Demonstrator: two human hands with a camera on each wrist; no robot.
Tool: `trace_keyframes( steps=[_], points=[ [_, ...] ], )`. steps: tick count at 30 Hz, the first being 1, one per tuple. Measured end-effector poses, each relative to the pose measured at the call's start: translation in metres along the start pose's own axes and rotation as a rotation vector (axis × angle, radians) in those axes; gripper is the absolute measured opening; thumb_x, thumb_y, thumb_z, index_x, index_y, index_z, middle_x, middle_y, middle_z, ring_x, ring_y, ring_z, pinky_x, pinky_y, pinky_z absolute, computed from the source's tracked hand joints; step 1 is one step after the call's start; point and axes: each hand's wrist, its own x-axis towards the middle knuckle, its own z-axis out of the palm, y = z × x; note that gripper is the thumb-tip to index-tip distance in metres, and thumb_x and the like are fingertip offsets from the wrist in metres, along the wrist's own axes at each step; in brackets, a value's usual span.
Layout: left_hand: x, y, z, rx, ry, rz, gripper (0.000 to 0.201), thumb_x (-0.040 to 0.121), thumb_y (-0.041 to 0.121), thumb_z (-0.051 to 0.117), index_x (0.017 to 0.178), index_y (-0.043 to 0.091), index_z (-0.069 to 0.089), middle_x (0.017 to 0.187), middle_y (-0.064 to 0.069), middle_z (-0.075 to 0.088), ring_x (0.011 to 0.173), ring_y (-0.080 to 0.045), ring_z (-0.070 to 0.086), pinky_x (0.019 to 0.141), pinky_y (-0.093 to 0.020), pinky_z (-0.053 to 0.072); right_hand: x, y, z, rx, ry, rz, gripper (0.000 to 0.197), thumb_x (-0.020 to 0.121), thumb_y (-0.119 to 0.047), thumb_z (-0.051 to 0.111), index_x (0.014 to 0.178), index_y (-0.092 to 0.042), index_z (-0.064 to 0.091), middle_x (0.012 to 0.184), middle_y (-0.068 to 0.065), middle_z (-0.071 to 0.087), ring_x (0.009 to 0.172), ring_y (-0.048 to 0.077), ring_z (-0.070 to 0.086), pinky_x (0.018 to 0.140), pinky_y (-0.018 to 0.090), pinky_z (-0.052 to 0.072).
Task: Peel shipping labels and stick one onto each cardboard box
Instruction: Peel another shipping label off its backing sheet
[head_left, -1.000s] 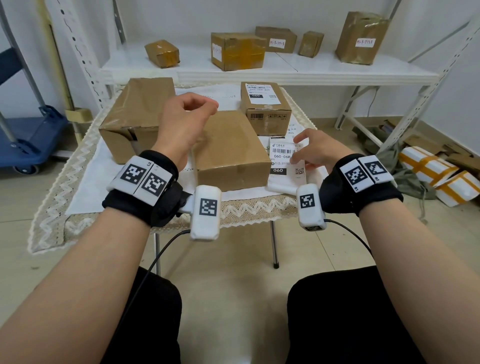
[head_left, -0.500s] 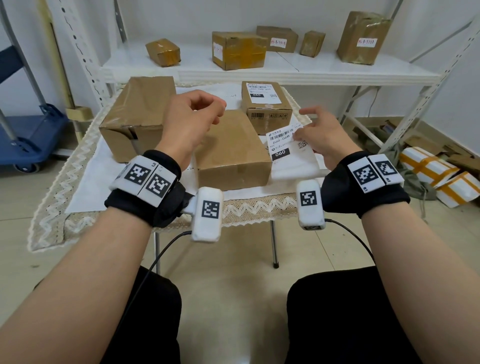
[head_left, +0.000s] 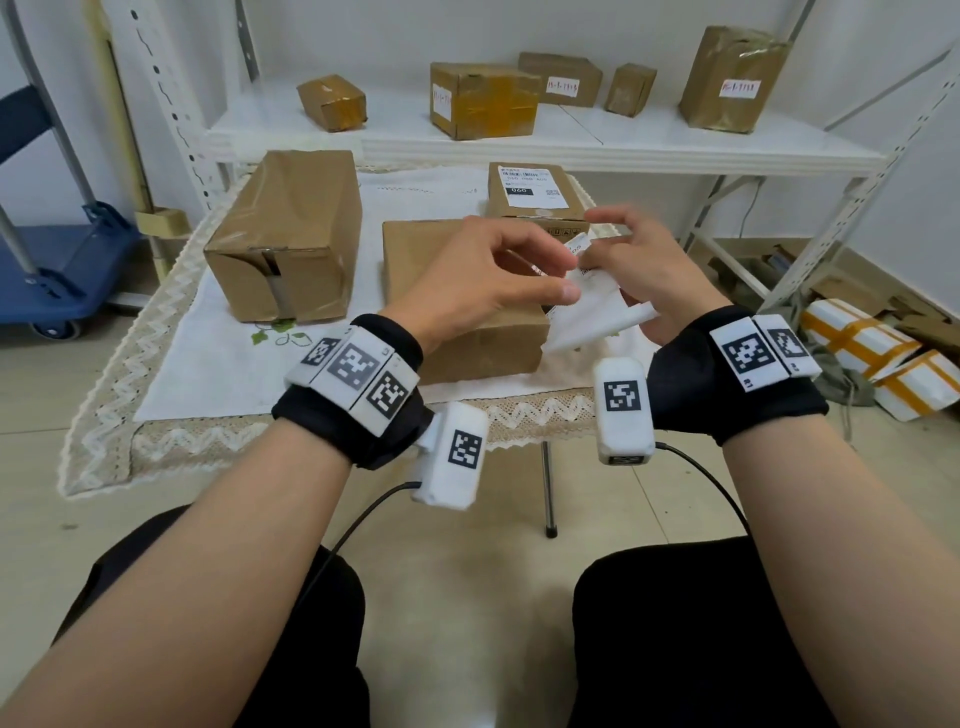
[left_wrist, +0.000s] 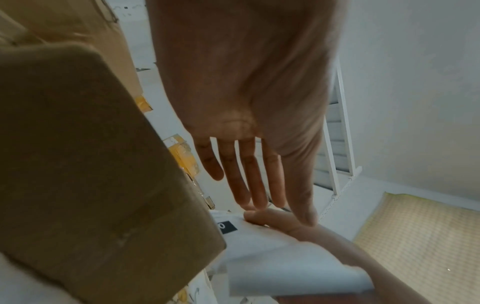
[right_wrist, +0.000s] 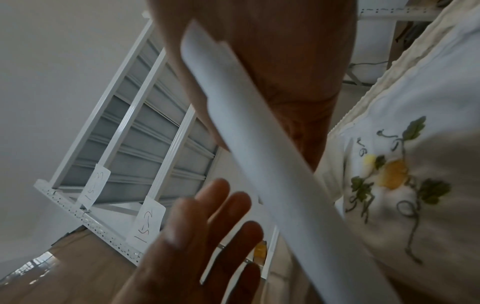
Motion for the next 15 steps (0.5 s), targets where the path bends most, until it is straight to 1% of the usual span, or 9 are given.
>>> trace_keyframes(
  steps=[2,5,7,9,10,12,13,15],
  points=[
    [0.004,-0.001,0.005,-0.010,0.003,-0.001,0.032,0.078,0.013,0.087,0.106,0.004,0.076,0.101,-0.007,0.077,0.079,-0.002,0.068,0.069,-0.010,0.049,-0.001,-0.001,0.001,0.014,-0.014,-0.001,0.044,0.091,-0.004,0.058,0.129,-0.026,0.056,0.097,0.002,0.062,0.072,0.018,0.059,0.054,0.027,0.043],
    [0.010,-0.005,0.012,0.000,0.009,0.005,0.032,0.076,0.012,0.088,0.104,0.003,0.075,0.100,-0.008,0.076,0.078,-0.002,0.067,0.068,-0.010,0.050,-0.001,-0.001,0.003,0.075,-0.024,0.007,0.046,0.090,0.001,0.055,0.129,-0.023,0.056,0.089,0.004,0.063,0.069,0.019,0.060,0.059,0.030,0.047],
    [0.013,-0.009,0.016,0.017,0.002,0.016,0.032,0.075,0.015,0.089,0.102,0.005,0.075,0.099,-0.007,0.075,0.078,-0.001,0.066,0.070,-0.012,0.051,-0.002,-0.001,0.003,0.109,-0.029,0.012,0.046,0.091,0.003,0.054,0.131,-0.020,0.055,0.085,0.004,0.062,0.066,0.016,0.059,0.060,0.028,0.049],
    [0.016,-0.012,0.020,0.020,0.003,0.027,0.031,0.074,0.016,0.090,0.099,0.006,0.074,0.095,-0.003,0.074,0.077,0.001,0.064,0.072,-0.013,0.052,-0.003,-0.002,0.003,0.119,-0.036,0.030,0.043,0.092,0.001,0.054,0.129,-0.020,0.056,0.083,0.005,0.062,0.064,0.014,0.058,0.056,0.026,0.049],
    [0.018,-0.013,0.023,0.017,0.008,0.034,0.032,0.074,0.016,0.090,0.098,0.005,0.073,0.092,-0.001,0.073,0.075,0.002,0.063,0.071,-0.012,0.051,-0.004,-0.003,0.002,0.125,-0.037,0.040,0.040,0.092,-0.001,0.054,0.126,-0.021,0.058,0.085,0.007,0.063,0.066,0.016,0.059,0.056,0.026,0.049],
    [0.020,-0.014,0.027,0.016,0.035,0.045,0.032,0.073,0.014,0.091,0.096,0.002,0.072,0.088,0.003,0.071,0.073,0.002,0.062,0.070,-0.012,0.049,-0.004,-0.003,0.002,0.139,-0.032,0.063,0.032,0.091,-0.005,0.057,0.116,-0.024,0.063,0.087,0.008,0.062,0.071,0.019,0.058,0.062,0.030,0.050],
    [0.021,-0.015,0.028,0.012,0.052,0.047,0.032,0.073,0.013,0.091,0.095,0.002,0.071,0.087,0.003,0.070,0.073,0.001,0.061,0.070,-0.013,0.050,-0.004,-0.003,0.001,0.155,-0.029,0.074,0.027,0.091,-0.007,0.058,0.111,-0.024,0.064,0.084,0.006,0.061,0.071,0.019,0.057,0.064,0.031,0.049],
    [0.023,-0.017,0.031,0.004,0.084,0.041,0.029,0.072,0.011,0.091,0.091,0.005,0.070,0.086,0.003,0.069,0.073,-0.002,0.061,0.073,-0.020,0.053,-0.004,-0.003,0.001,0.210,-0.026,0.091,0.019,0.093,-0.010,0.060,0.105,-0.023,0.066,0.068,-0.002,0.060,0.061,0.015,0.054,0.060,0.028,0.048]
  ],
)
